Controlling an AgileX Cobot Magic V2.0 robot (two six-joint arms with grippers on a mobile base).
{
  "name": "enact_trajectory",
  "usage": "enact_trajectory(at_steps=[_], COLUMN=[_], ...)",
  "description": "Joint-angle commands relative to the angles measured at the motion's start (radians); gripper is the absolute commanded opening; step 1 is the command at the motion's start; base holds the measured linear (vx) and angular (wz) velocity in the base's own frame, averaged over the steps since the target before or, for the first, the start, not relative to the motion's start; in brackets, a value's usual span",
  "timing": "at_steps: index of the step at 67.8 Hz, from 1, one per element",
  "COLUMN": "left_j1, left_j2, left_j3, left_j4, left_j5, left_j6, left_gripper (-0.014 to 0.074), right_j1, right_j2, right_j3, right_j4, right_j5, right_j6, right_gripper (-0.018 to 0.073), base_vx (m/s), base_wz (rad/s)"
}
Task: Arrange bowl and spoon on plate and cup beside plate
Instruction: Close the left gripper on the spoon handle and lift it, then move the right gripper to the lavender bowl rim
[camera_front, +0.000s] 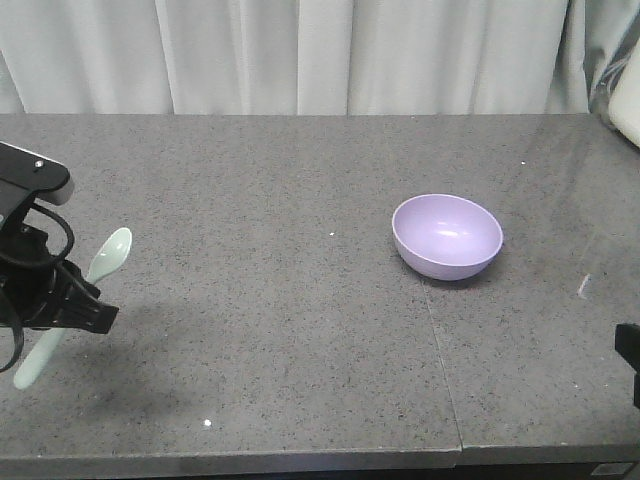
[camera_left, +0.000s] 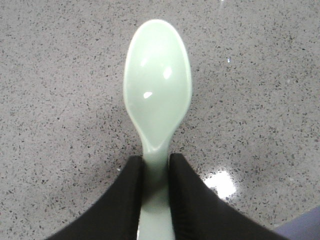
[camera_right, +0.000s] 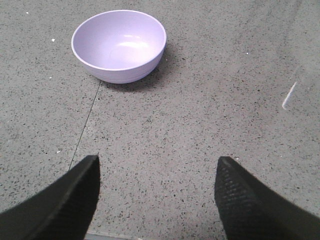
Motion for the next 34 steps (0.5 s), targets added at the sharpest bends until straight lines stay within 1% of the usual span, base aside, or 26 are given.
enact_trajectory(at_steps=[1, 11, 18, 27, 34], left_j1=[-0.007, -0.007, -0.007, -0.007, -0.007], left_j2=[-0.026, -0.026, -0.026, -0.026, -0.026], left_j3=[-0.022, -0.022, -0.022, -0.022, -0.022], left_j4=[-0.013, -0.013, -0.013, -0.013, -0.013], left_j5=[-0.05, -0.043, -0.045, -0.046, -0.046], left_j6=[-0.008, -0.008, -0.008, -0.008, -0.008], left_gripper=[0.0083, 0.0083, 0.0083, 0.0083, 0.0083], right_j1=[-0.007, -0.007, -0.007, -0.007, -0.007], right_j2=[0.006, 0.009, 0.058, 0.196, 0.331], right_j3=[-0.034, -0.034, -0.056, -0.139, -0.232], right_j4=[0.008, 0.029, 0.03, 0.038, 0.04], right_j5=[-0.059, -0.053, -0.034, 0.007, 0.013], right_j6=[-0.006, 0.002, 0.002, 0.001, 0.001], right_gripper=[0.0488, 0.0488, 0.0488, 0.0488, 0.0488], base_vx=[0.0, 0.0, 0.0, 0.0, 0.0], base_wz=[0.0, 0.0, 0.0, 0.0, 0.0])
